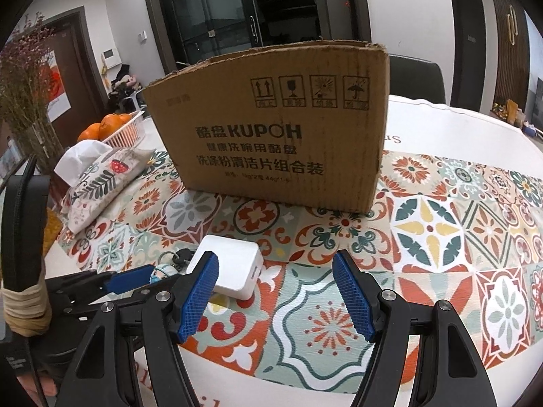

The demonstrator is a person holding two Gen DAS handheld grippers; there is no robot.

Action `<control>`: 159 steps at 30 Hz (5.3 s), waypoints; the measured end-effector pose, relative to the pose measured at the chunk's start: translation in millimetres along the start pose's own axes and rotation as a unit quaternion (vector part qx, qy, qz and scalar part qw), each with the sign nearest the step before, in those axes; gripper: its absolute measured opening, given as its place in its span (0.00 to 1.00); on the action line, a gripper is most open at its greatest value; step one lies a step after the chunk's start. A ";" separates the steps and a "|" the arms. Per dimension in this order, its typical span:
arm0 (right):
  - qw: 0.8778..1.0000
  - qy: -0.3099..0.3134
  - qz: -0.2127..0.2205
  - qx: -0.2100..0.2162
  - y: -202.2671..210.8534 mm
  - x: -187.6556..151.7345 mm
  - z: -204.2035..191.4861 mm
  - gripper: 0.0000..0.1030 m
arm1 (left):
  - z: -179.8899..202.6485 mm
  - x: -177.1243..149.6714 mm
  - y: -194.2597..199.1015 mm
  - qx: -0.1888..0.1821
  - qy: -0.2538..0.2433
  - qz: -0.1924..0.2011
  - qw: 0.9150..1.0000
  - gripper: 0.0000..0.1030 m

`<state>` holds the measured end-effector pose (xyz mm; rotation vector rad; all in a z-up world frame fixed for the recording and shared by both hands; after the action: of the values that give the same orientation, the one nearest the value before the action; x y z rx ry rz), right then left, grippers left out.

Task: Organize rigid objects
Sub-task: 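Grasp the astronaut figurine with the left gripper while the right grasps the white adapter, then lift the figurine and white adapter and carry them over the box, then lower both items into the box and open both grippers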

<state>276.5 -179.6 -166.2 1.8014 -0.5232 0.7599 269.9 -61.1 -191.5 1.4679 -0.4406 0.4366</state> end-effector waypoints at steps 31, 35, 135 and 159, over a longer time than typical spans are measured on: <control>0.998 0.010 -0.059 0.002 -57.2 -14.7 -38.8 0.75 | -51.7 5.1 4.2 -0.022 0.008 0.027 0.999 0.26; 0.998 0.020 -0.061 -0.007 -59.5 -14.2 -40.6 0.73 | -52.8 5.5 3.7 -0.022 0.009 0.028 0.999 0.26; 0.995 0.023 0.081 -0.054 40.8 188.5 -3.5 0.59 | 40.4 215.9 110.7 -0.044 -0.103 0.172 0.979 0.26; 0.998 0.023 0.009 -0.064 -12.1 171.1 18.8 0.59 | 42.7 208.5 39.2 -0.038 -0.095 0.090 0.991 0.37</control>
<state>409.2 -192.0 -56.6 1.6592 -0.5457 0.7618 424.3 -98.8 -44.7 1.4066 -0.7371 0.4199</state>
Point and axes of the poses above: each gripper's, at about its wrist camera, not at the fingertips, and y roughly against the way its jaws point, z to its right, x to its top, the point moved 5 cm from there along -y, roughly the way its jaws point, and after that the axes turned 7 degrees about x, right-handed, at the moved point
